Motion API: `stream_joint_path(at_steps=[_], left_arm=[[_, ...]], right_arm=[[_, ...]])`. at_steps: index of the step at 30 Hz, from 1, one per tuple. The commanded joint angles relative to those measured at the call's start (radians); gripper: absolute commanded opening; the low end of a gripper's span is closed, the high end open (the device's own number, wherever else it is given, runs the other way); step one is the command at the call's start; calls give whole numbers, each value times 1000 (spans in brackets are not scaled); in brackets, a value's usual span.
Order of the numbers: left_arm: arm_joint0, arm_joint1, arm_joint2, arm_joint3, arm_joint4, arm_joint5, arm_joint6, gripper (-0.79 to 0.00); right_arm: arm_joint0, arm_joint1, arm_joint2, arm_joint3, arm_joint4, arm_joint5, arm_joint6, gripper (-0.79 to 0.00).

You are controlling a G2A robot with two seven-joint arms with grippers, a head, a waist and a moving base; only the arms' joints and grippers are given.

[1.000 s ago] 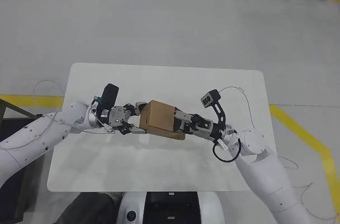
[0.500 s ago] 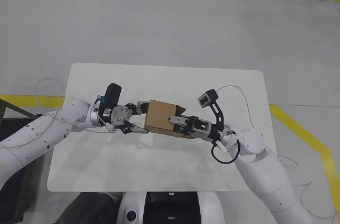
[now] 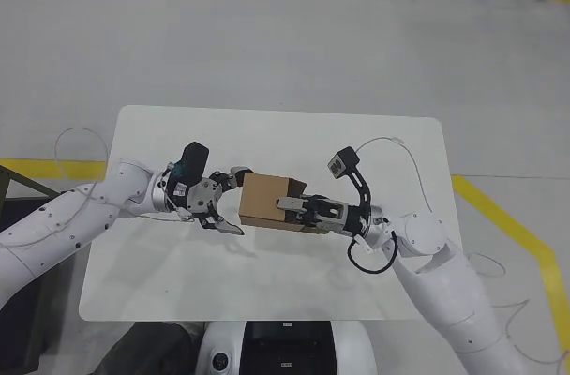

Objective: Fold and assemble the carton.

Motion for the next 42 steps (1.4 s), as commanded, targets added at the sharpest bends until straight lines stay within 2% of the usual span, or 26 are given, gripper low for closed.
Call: stream_joint_path(at_steps=[1,15,18,21,24,31,32,33,34,35,36,38,40,42], left_arm=[[-5,3,0,-2,8,0,-12,0],[-13,3,-3,-19,8,0,-94,0],[-10,1,-7,-19,4,0,-105,-92],[-7,0,-12,-17,-1,0,-110,-148],[-3,-1,-16,-17,0,0,-114,-172],[7,-1,-18,-13,-10,0,-114,-175],[7,-2,-18,-12,-12,0,-113,-175],[8,-2,-18,-12,-14,0,-112,-175],[9,-2,-18,-11,-16,0,-110,-188],[9,-2,-17,-9,-18,0,-108,-188],[9,-3,-16,-8,-20,0,-107,-197],[10,-3,-14,-3,-24,0,-103,-203],[10,-4,-11,2,-29,0,-99,-212],[10,-4,-8,9,-33,0,-94,-219]], right_arm=[[6,-1,-8,7,-7,13,3,-785],[31,-4,-34,25,-27,40,2,-785],[33,-4,-35,26,-29,43,4,-785],[34,-4,-35,25,-30,45,5,-785],[35,-3,-35,25,-28,49,6,-785],[40,-4,-36,30,-19,48,4,-776],[40,-4,-36,31,-16,47,3,-653],[41,-5,-36,32,-14,45,1,-591],[41,-5,-35,33,-12,44,-1,-483],[40,-5,-33,33,-8,41,-3,-434],[39,-5,-29,33,-4,37,-7,-351],[35,-4,-22,33,3,29,-12,-252],[28,-3,-10,31,13,18,-17,-209],[20,-1,5,28,24,9,-23,-117]])
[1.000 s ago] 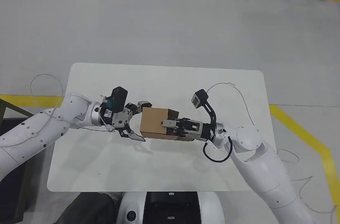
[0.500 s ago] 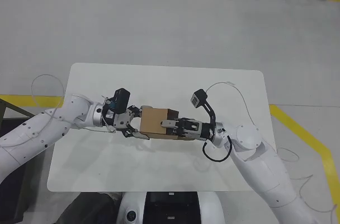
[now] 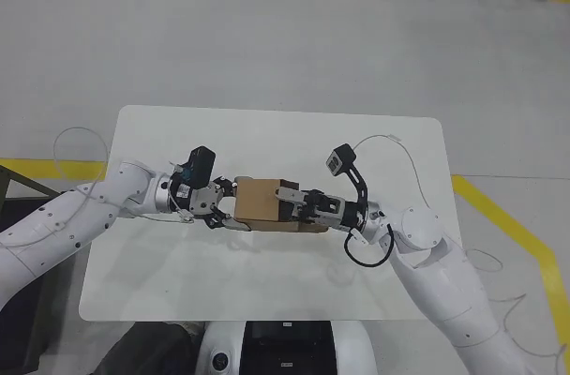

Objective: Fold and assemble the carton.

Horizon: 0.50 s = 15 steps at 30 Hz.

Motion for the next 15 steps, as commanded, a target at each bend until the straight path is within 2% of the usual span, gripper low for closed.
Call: stream_joint_path(at_steps=[1,2,4,8,15], left_arm=[[0,0,3,7,-5,0,6,-222],[1,0,4,12,-8,0,11,-231],[1,0,5,23,-17,0,20,-256],[2,1,-1,51,-37,0,44,-329],[16,0,-34,82,-45,0,56,-357]], right_arm=[[-9,2,16,-4,8,-9,-5,-83],[-14,4,25,-8,12,-14,-6,-43],[-29,7,46,-17,21,-24,-11,-25],[-66,15,86,-49,31,-36,-14,-12],[-121,23,100,-104,46,-38,17,0]])
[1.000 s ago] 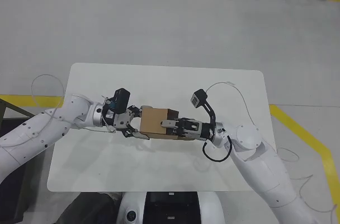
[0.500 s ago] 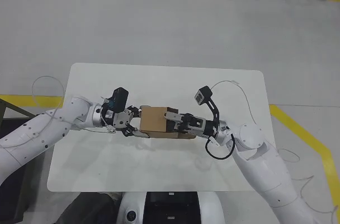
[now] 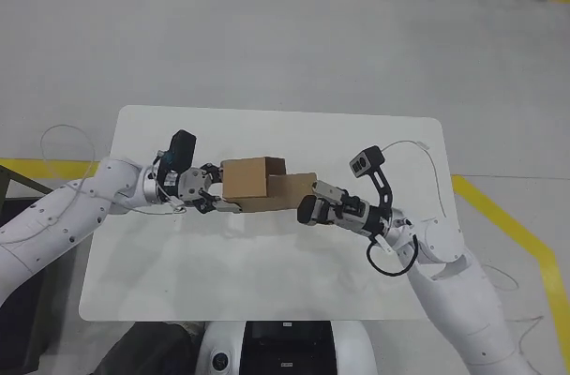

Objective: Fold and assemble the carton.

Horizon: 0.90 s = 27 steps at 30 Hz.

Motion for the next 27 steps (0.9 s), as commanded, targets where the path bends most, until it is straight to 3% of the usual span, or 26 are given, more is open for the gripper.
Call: stream_joint_path(at_steps=[1,14,27], left_arm=[[7,-1,-8,-2,4,0,-5,-354],[50,-7,-62,-46,40,0,-46,-394],[69,-16,-84,-88,51,0,-70,-354]], right_arm=[[-5,0,-9,-7,2,-5,7,0],[45,-14,-52,41,30,-46,-23,0],[81,-33,-124,91,90,-81,-3,0]])
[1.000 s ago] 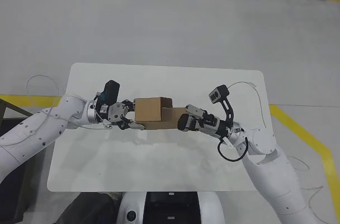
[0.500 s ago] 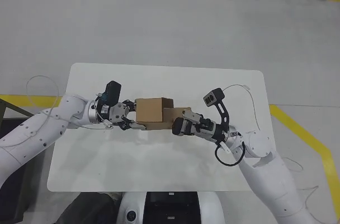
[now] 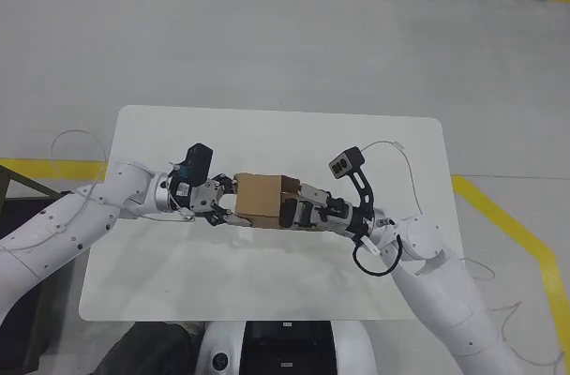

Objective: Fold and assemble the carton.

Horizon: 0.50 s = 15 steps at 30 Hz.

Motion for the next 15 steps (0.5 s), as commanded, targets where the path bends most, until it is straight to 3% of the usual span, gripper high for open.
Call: stream_joint_path(at_steps=[1,6,15], left_arm=[[0,-1,-4,-4,1,0,0,-354],[3,-3,-11,-7,3,0,1,-329],[14,4,-15,-1,9,0,24,-323]], right_arm=[[4,-3,-8,8,9,-7,1,0],[6,-4,-1,14,14,-26,-1,0],[-46,14,109,-21,10,-30,-30,0]])
